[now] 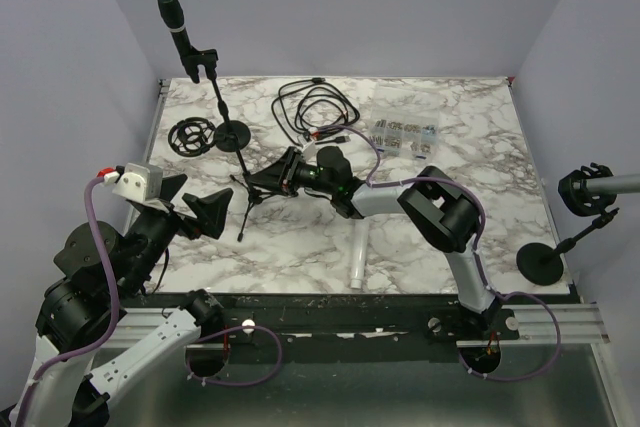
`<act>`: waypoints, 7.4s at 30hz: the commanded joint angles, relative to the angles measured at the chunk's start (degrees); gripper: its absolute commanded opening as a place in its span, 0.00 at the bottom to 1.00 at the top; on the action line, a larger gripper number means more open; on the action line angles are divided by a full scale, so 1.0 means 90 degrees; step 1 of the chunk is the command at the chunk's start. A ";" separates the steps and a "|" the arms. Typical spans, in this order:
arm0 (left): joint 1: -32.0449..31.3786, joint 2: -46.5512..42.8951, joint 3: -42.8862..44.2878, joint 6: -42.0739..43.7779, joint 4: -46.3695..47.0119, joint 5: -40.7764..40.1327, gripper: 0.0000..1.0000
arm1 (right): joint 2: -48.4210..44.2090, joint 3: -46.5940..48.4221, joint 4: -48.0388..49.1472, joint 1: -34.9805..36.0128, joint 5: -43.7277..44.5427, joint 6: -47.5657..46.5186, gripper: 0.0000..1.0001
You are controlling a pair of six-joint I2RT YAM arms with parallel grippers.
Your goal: Remove the microphone from the stand
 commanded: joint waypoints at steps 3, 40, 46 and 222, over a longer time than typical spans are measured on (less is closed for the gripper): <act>0.0030 -0.0044 0.0026 -0.0050 -0.0075 0.0041 0.99 | -0.0133 0.0156 -0.0619 -0.0020 -0.0010 -0.0767 0.24; 0.0034 0.0255 -0.0217 -0.0345 0.0009 -0.0116 0.99 | -0.1425 0.1367 -0.4316 0.1602 0.4624 -0.7176 0.41; 0.0029 0.0672 -0.0160 -0.0552 -0.0159 -0.0357 0.99 | -0.2109 0.0933 -0.4184 0.1602 0.4291 -0.6893 0.70; 0.3420 0.4137 0.0420 -0.0881 0.3549 0.1251 0.00 | -0.6419 -0.3142 -0.4401 0.1290 0.4349 -0.6224 0.81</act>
